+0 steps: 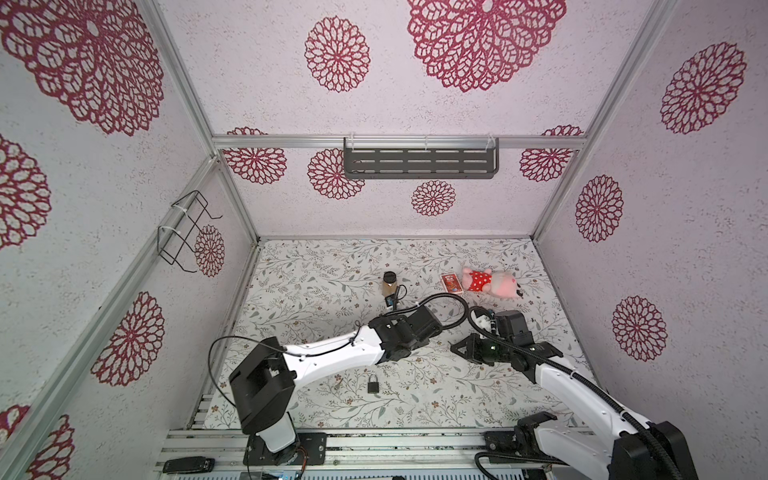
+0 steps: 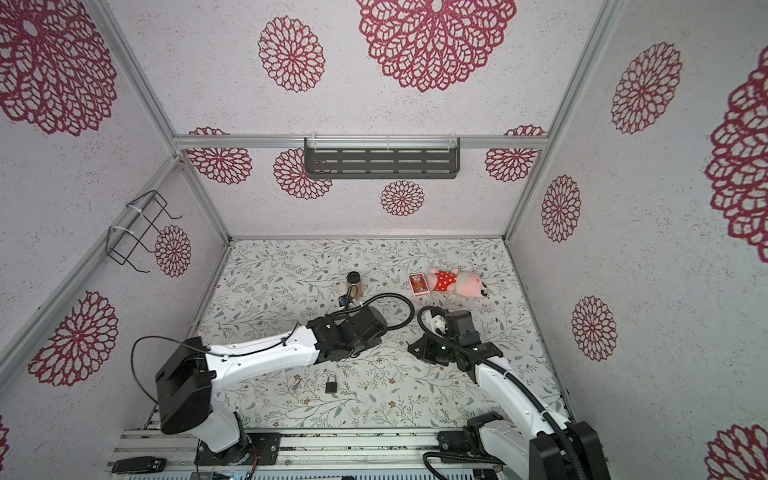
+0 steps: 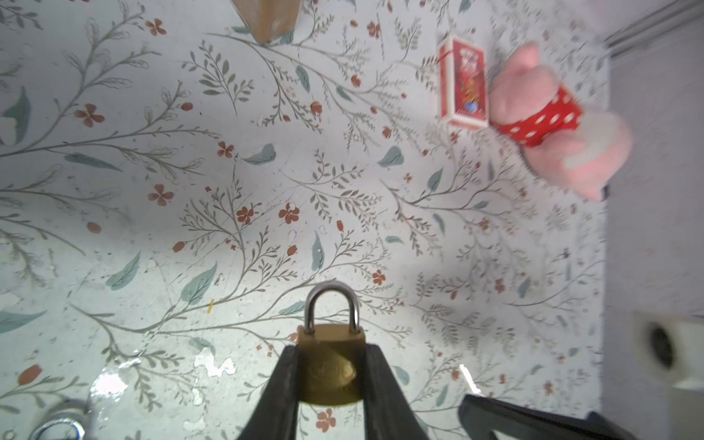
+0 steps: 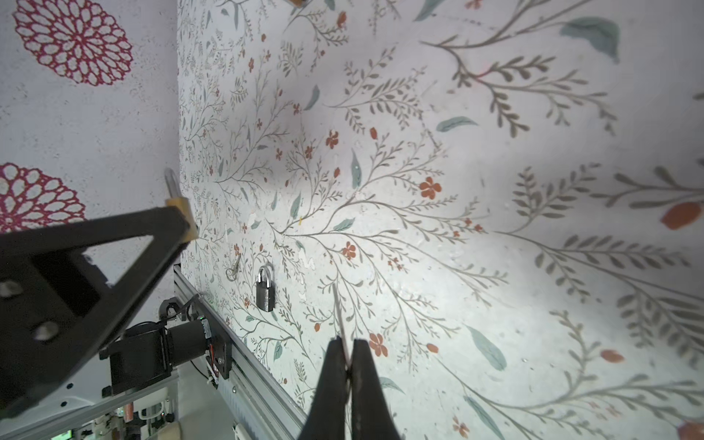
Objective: Unlock with the key
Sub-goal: 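Lift the gold padlock with the left gripper toward the right gripper's key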
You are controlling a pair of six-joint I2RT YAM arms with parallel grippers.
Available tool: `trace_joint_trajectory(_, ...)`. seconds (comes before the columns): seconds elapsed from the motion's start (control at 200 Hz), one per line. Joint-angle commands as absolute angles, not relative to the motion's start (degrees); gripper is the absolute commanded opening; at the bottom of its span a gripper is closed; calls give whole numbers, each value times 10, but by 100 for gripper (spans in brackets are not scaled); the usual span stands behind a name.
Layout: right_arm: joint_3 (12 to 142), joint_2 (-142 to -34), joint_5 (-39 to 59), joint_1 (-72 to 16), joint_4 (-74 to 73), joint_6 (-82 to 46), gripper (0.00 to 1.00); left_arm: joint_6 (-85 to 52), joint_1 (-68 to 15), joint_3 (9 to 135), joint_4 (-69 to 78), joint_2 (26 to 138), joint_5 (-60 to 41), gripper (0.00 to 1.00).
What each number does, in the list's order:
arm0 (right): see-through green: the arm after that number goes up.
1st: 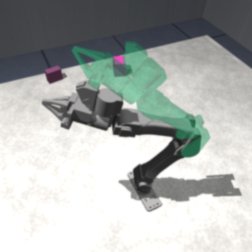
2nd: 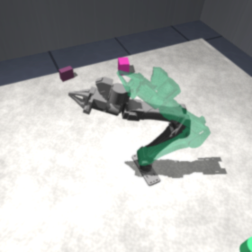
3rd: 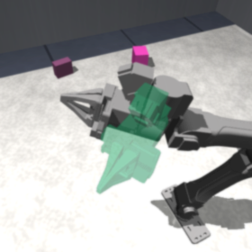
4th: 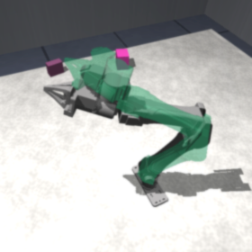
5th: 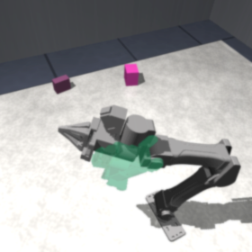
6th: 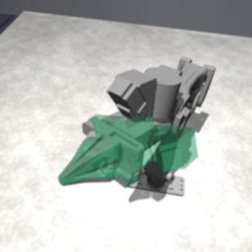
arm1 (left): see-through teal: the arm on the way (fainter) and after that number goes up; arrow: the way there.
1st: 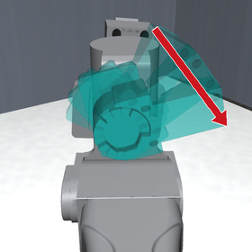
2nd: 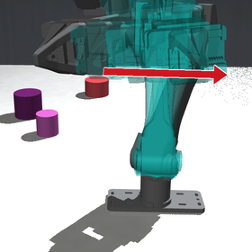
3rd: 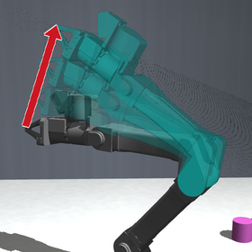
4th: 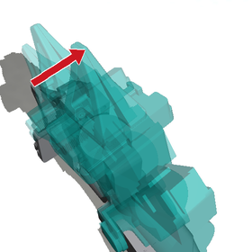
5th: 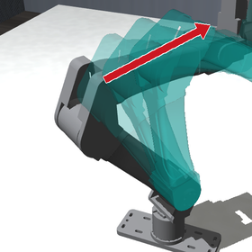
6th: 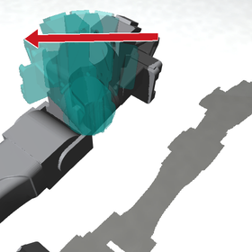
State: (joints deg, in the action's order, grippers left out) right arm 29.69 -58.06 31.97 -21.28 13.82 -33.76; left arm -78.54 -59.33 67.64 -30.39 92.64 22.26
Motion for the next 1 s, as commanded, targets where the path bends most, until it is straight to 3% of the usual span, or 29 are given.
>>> trace_joint_trajectory(0.0, 323, -564, 256, -259, 99, -383, 0, -837, -580, 633, -234, 890, 250, 4)
trace_joint_trajectory(0.525, 324, -601, -4, -526, -101, -522, 0, -950, -568, 538, -125, 790, 257, 0)
trace_joint_trajectory(0.73, 317, -629, -11, -543, -182, -526, 0, -958, -566, 510, -81, 770, 238, 0)
trace_joint_trajectory(0.996, 325, -624, -9, -544, -173, -500, 0, -947, -567, 509, -70, 772, 222, 0)
